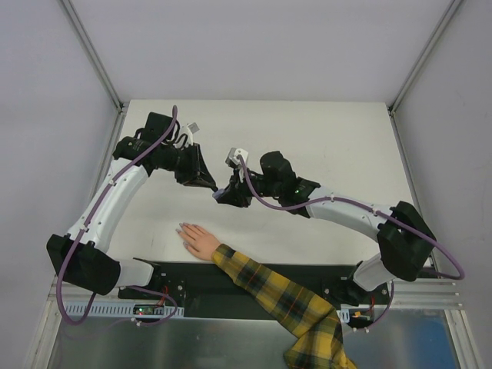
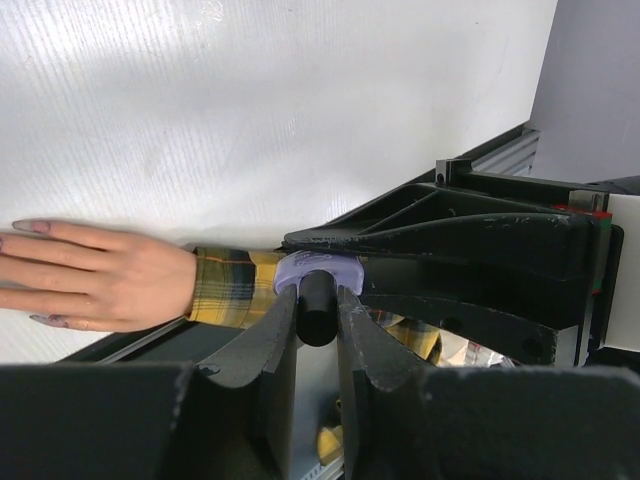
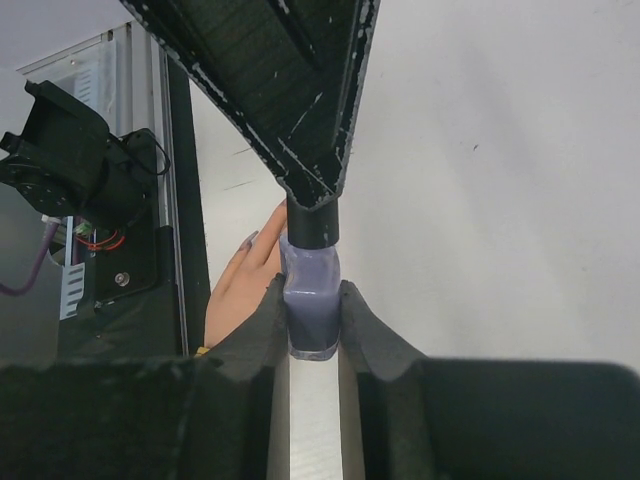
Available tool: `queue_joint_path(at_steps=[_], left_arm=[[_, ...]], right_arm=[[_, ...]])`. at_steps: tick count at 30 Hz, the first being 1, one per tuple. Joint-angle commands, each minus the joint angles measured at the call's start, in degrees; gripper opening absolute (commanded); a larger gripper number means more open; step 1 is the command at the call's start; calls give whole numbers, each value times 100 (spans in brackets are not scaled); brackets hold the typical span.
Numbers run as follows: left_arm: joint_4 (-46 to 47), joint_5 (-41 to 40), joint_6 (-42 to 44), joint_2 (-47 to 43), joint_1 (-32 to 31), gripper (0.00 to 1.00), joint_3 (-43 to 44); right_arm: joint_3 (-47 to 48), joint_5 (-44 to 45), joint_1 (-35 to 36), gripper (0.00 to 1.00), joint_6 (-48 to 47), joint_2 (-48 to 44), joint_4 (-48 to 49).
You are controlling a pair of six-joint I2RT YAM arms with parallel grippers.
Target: Paint the nails
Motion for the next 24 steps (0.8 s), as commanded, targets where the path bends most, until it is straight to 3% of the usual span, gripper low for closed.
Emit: queue_joint_path(at_steps=[1, 4, 6, 11, 14, 19, 20, 24], left_arm=[[-142, 186, 59, -40, -50, 0, 66], [-133, 134, 32, -58, -58, 0, 215], [-107, 116, 76, -102, -58, 5, 312], [348, 20, 208, -549, -58, 61, 409], [1393, 237, 252, -1085, -58, 75, -38], [4484, 1503, -353, -2069, -67, 75, -1626], [5560, 1618, -520, -2158, -93, 75, -1813], [7142, 1865, -1109, -2343, -190, 70, -2307]], right_arm=[[208, 202, -27, 0, -23, -295, 8], [173, 256, -18, 0, -6, -383, -45], [190, 212, -27, 0, 38, -410, -106], [190, -17, -18, 0, 214, -655, -221], [208, -184, -44, 0, 319, -857, -422], [111, -886, -237, 0, 627, -1463, -573], [94, -1017, -359, 0, 723, -1543, -573], [-90, -1755, -589, 0, 1127, -2122, -581]])
